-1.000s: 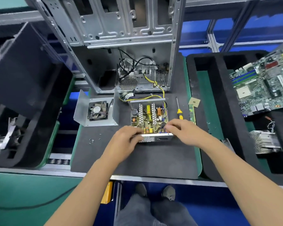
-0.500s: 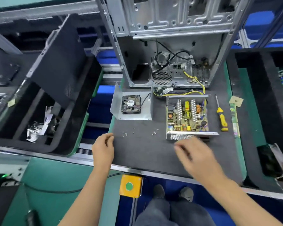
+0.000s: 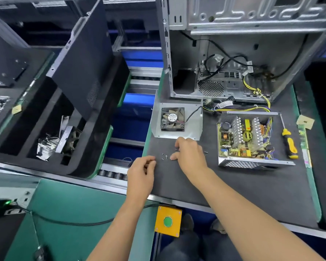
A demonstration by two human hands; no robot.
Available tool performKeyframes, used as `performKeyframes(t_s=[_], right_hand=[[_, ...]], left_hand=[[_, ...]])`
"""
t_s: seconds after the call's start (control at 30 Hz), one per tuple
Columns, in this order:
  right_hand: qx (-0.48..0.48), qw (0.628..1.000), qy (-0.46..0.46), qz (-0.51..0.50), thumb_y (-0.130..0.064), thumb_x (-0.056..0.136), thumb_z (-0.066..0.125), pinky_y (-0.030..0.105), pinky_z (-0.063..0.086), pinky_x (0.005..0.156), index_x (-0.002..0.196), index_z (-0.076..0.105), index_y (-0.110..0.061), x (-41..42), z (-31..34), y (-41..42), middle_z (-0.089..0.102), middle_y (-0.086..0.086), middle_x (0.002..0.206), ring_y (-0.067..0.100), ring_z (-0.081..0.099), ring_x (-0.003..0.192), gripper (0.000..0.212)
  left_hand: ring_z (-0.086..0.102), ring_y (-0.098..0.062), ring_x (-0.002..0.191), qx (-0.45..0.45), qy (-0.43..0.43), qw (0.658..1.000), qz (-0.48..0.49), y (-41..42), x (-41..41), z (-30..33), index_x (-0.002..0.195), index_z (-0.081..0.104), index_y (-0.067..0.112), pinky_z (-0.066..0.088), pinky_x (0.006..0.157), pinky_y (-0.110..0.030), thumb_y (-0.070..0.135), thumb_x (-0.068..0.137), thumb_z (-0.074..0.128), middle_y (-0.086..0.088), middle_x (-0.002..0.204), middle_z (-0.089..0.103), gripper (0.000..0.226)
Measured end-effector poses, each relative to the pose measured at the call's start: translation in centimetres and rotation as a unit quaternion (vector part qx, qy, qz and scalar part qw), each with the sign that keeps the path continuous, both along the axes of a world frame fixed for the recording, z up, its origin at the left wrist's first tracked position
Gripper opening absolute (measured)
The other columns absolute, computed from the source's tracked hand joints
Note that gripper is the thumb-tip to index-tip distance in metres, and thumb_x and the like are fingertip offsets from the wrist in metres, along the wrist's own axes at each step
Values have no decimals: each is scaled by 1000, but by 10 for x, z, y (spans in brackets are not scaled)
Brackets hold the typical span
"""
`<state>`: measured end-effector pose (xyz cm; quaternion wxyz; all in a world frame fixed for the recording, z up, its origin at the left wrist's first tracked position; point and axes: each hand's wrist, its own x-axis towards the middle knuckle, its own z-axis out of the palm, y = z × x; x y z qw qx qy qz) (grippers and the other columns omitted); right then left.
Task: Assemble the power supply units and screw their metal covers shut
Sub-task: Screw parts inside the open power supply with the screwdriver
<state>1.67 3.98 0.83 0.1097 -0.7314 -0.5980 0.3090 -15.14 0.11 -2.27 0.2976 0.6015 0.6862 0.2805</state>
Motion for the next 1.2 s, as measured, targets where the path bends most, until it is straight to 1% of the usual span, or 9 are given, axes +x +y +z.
performKeyframes(t_s=[0.13,0.27,0.4,0.5,0.73,0.83,0.93,1.07,1.2], right_hand=[[-7,996,-79,48,-8,95,61,36,49,76,104,64,-6,-2,4,5,63,12,109,35,60,103,10],[-26,981,-169,92,5,88,58,38,48,77,112,61,-5,-12,12,9,60,15,116,37,60,111,26],[-35,977,-179,110,9,84,59,36,45,75,113,61,-4,-18,15,14,59,15,116,36,60,112,32],[-48,984,-141,94,10,87,53,36,41,70,97,57,-4,-10,20,16,55,15,100,39,59,104,17],[58,993,99,-35,-9,86,60,32,51,74,93,64,-18,41,27,-78,59,-7,82,14,58,79,12],[84,984,68,-142,-8,86,65,24,48,70,87,65,-20,101,15,-139,59,-10,79,8,55,73,12],[119,956,7,-266,-7,90,66,34,51,75,92,68,-15,161,-1,-170,62,-5,83,13,57,73,9],[171,940,-40,-294,-10,94,63,29,44,75,97,68,-13,207,-18,-170,60,-4,84,19,58,80,6],[201,946,-78,-243,-6,90,68,19,33,73,92,69,-9,222,-33,-164,64,2,86,23,56,84,4]], left_hand=[[56,4,86,-6,-5,1000,-20,2,-2,-1,104,71,19,40,71,-4,15,96,64,12,91,63,12],[55,1,86,-9,-5,999,-32,4,-3,0,104,71,22,40,72,-5,17,96,63,16,89,61,12],[55,1,87,-16,-2,999,-42,4,-4,-1,104,71,24,41,72,-5,18,96,62,17,90,61,13],[55,2,88,-16,-12,999,-42,3,-4,0,104,71,23,40,72,-3,17,96,62,16,91,62,13],[60,-3,83,36,-54,994,-87,-2,29,12,101,70,30,41,71,-4,16,94,65,11,93,67,16],[60,-5,84,48,-81,985,-142,-3,63,26,102,69,33,41,73,-5,17,93,68,14,93,67,18],[61,-5,89,89,-91,968,-214,-6,105,44,106,70,26,45,81,-13,21,90,71,17,96,65,16],[56,-13,107,117,12,915,-385,1,165,65,119,67,18,42,96,-26,38,87,73,6,109,67,38],[57,-24,117,16,188,844,-502,12,214,73,130,59,19,48,94,-39,47,88,70,-1,125,65,51]])
